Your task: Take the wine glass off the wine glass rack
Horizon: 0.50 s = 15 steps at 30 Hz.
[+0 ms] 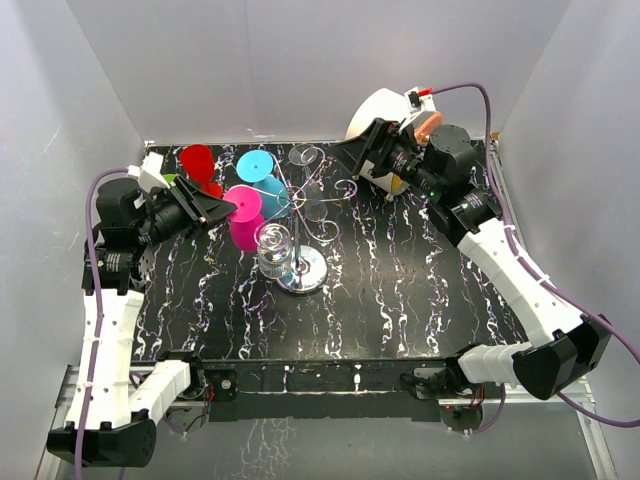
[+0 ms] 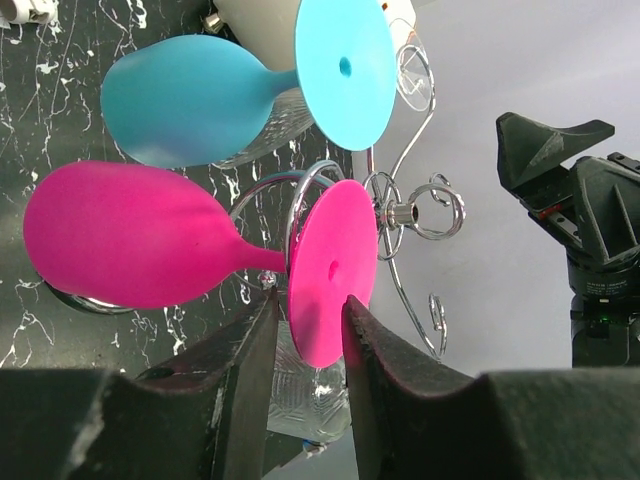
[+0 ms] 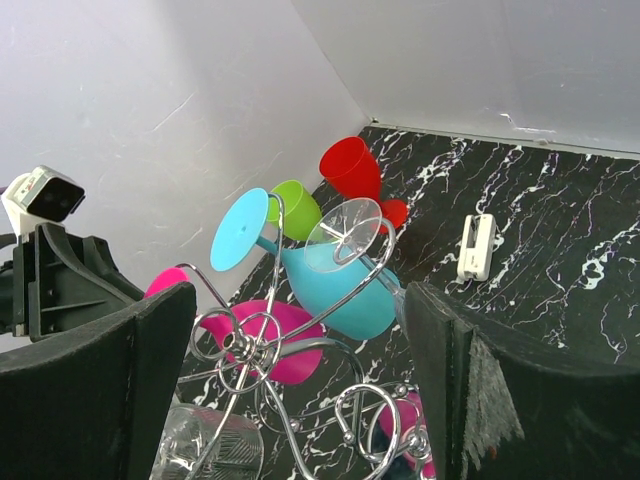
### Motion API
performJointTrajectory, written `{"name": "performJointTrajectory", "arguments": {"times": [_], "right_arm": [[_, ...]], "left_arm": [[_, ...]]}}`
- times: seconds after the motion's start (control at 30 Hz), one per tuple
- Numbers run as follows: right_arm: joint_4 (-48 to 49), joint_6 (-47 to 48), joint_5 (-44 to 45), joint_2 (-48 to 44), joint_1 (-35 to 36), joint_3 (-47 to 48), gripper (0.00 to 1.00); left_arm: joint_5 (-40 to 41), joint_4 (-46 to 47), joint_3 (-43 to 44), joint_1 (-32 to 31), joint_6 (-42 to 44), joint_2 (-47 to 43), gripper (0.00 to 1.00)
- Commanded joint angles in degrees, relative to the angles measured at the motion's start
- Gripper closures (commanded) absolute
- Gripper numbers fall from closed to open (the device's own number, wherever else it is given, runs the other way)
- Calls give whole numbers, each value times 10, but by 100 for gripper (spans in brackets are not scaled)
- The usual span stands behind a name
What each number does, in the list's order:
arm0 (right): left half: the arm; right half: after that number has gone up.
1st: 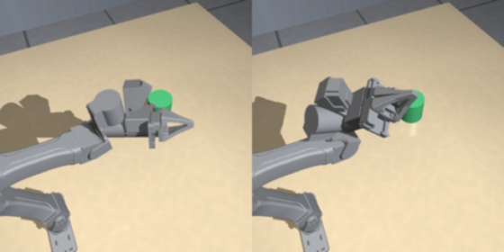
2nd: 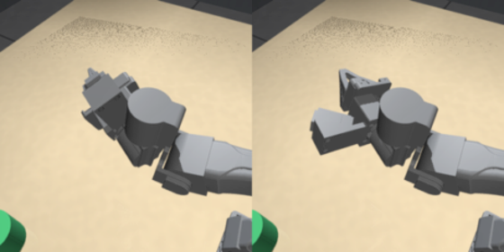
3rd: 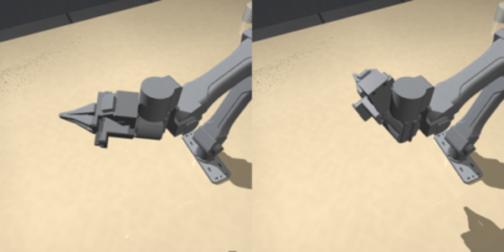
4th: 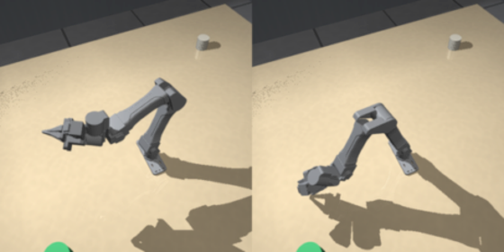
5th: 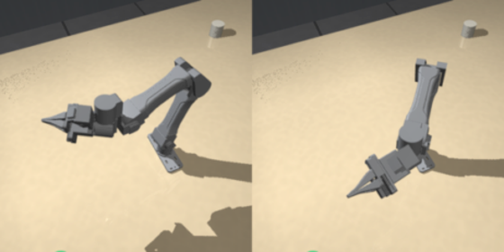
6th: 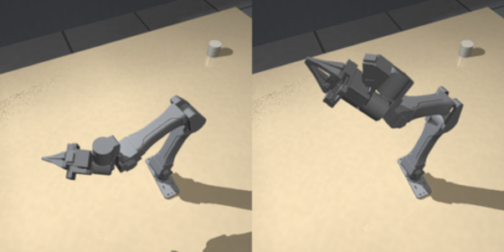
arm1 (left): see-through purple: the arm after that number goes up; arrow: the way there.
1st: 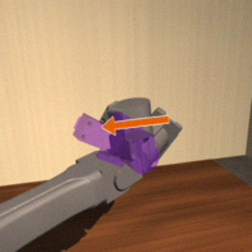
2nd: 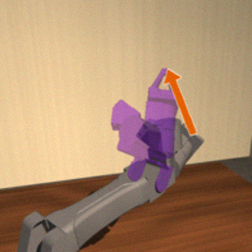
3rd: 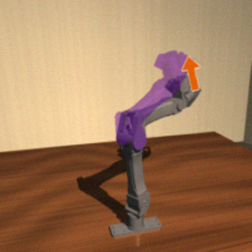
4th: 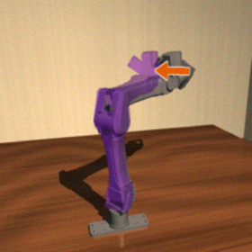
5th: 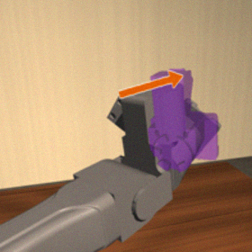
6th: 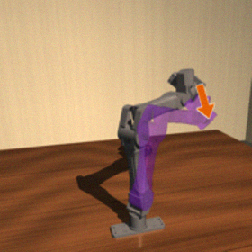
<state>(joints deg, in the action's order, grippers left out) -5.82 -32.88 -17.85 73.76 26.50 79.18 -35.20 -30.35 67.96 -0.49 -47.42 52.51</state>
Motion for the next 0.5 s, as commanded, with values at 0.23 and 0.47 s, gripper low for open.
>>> {"name": "performJointTrajectory", "arguments": {"times": [0.23, 0.47], "right_arm": [[40, 9, 7, -27, -1, -7, 16], [44, 7, 7, -31, -1, -12, 16]], "left_arm": [[-23, 23, -4, 3, -28, -10, 84], [-15, 32, 5, 3, -54, -15, 92]]}}
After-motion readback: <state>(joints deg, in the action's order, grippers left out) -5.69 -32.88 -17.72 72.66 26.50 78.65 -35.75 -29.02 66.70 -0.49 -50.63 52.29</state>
